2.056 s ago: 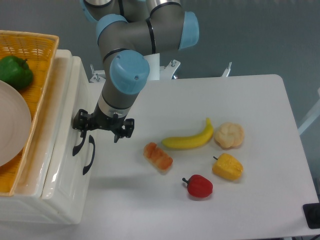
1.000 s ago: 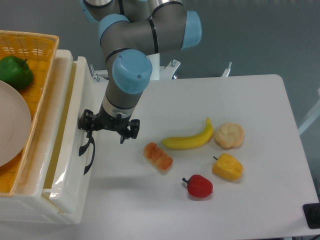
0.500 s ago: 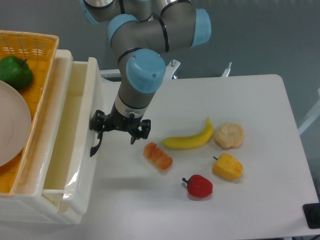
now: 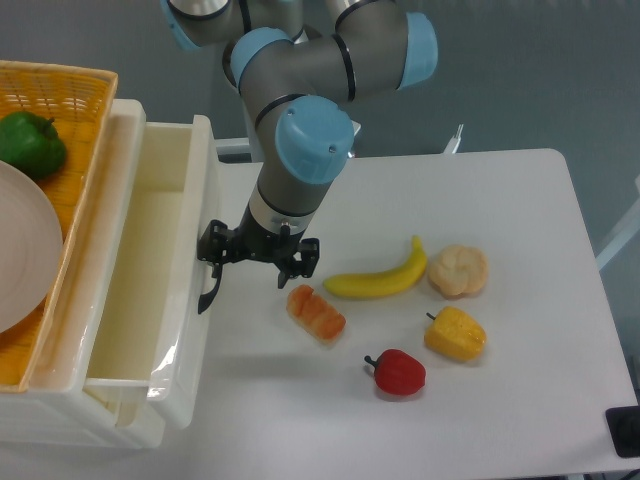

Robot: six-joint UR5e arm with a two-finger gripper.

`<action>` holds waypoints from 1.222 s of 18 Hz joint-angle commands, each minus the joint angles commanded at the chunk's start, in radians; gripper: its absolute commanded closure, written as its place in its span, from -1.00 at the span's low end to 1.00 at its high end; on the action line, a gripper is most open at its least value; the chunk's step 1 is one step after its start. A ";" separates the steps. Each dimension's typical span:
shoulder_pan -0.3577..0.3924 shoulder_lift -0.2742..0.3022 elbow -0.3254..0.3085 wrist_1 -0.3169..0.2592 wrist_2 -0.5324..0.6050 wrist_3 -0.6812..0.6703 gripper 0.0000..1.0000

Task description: Slide open the top white drawer

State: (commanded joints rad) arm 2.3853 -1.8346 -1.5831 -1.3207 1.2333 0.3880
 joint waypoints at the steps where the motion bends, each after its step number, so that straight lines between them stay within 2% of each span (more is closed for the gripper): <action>1: 0.006 0.000 0.000 0.000 0.000 0.002 -1.00; 22: 0.087 -0.008 0.005 -0.005 -0.006 0.029 -1.00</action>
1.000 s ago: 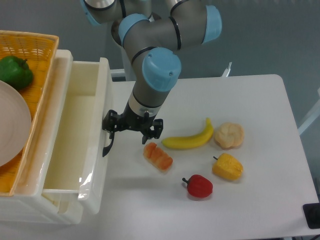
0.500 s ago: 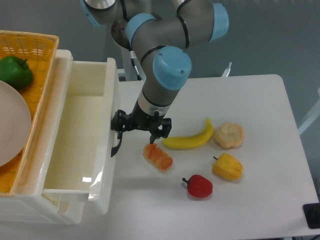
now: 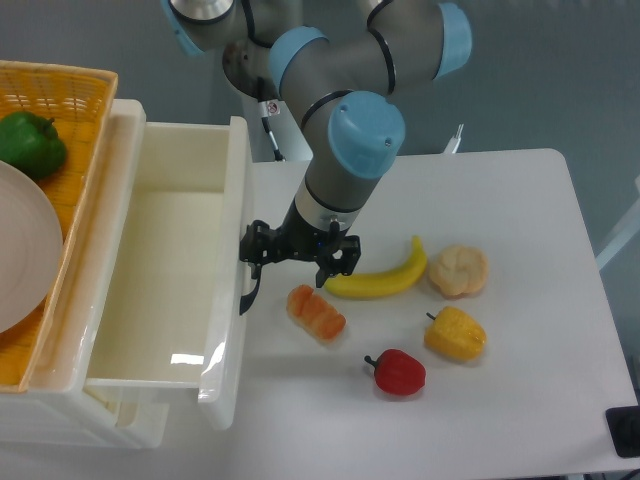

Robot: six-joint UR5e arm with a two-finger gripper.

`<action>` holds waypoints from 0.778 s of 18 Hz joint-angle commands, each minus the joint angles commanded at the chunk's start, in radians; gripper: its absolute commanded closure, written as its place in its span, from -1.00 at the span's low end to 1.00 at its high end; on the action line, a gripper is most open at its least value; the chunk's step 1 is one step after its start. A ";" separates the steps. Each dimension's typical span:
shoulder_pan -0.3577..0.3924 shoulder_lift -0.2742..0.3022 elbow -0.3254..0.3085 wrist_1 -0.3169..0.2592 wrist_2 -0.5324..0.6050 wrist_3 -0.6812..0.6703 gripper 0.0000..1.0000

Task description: Slide open the top white drawer

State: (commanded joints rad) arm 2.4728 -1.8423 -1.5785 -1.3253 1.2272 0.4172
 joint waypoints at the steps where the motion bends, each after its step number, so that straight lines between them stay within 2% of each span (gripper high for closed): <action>1: 0.000 0.000 0.000 0.000 0.000 0.000 -1.00; 14: 0.011 -0.005 0.000 -0.005 -0.021 -0.003 -1.00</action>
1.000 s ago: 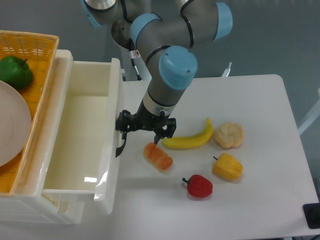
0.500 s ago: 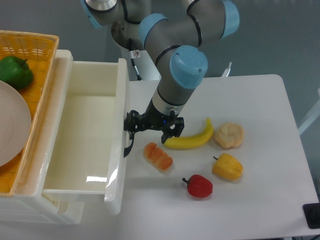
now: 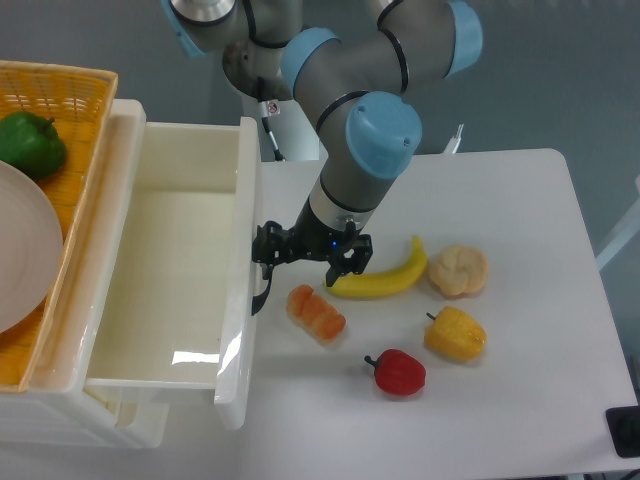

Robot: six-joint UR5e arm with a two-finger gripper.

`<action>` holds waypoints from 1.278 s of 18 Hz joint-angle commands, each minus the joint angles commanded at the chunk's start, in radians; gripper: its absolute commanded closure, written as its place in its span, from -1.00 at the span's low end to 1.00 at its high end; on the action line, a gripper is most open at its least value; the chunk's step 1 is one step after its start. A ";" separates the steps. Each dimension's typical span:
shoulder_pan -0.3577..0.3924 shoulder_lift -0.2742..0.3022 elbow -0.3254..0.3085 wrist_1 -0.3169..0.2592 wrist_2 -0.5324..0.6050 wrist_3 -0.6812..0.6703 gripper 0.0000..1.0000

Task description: Slide open the top white drawer

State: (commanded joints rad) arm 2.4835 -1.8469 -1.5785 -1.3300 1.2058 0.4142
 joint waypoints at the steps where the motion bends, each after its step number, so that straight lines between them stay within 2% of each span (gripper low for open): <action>1: 0.006 0.000 0.000 -0.002 -0.012 0.000 -1.00; 5: 0.025 0.003 0.000 -0.014 -0.061 0.000 -1.00; 23: 0.057 0.011 0.003 -0.028 -0.094 0.002 -1.00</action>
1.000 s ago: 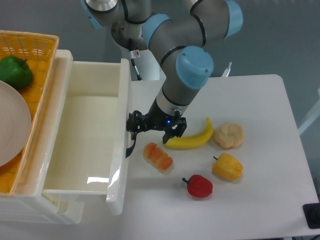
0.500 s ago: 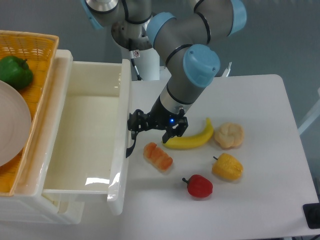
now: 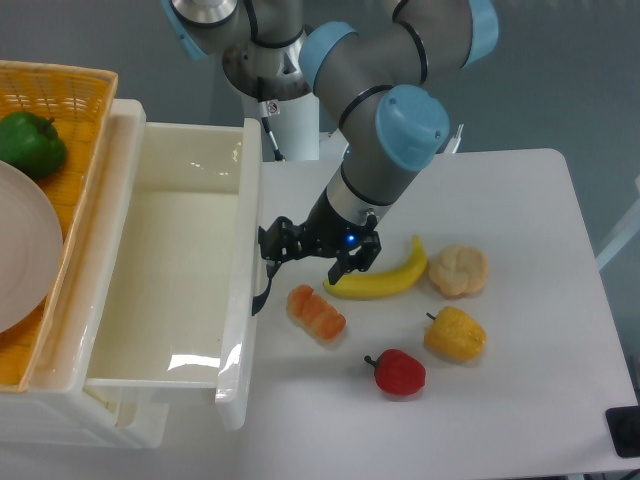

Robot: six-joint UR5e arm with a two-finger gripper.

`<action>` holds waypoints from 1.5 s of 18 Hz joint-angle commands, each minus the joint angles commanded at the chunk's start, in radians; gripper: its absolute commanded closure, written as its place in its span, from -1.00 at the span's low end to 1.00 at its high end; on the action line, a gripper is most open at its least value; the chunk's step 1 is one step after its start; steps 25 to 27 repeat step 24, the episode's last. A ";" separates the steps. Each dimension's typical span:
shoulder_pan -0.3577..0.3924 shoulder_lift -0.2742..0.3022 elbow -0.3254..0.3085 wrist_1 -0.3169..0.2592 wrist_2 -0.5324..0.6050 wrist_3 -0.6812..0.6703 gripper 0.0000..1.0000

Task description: Slide open the top white drawer

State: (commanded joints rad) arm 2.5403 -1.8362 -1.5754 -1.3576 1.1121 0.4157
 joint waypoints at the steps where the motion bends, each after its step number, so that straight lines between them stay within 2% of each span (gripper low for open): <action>1: 0.002 0.000 0.006 0.000 0.000 0.000 -1.00; 8: 0.023 -0.005 0.070 0.012 0.052 0.017 -1.00; 11: 0.064 -0.003 0.072 0.011 0.063 0.034 -1.00; 16: 0.077 0.000 0.071 0.012 0.167 0.256 -1.00; 22: 0.123 0.005 0.067 0.017 0.209 0.337 -1.00; 24: 0.156 0.031 0.068 0.015 0.209 0.379 -1.00; 27: 0.156 0.031 0.068 0.015 0.209 0.379 -1.00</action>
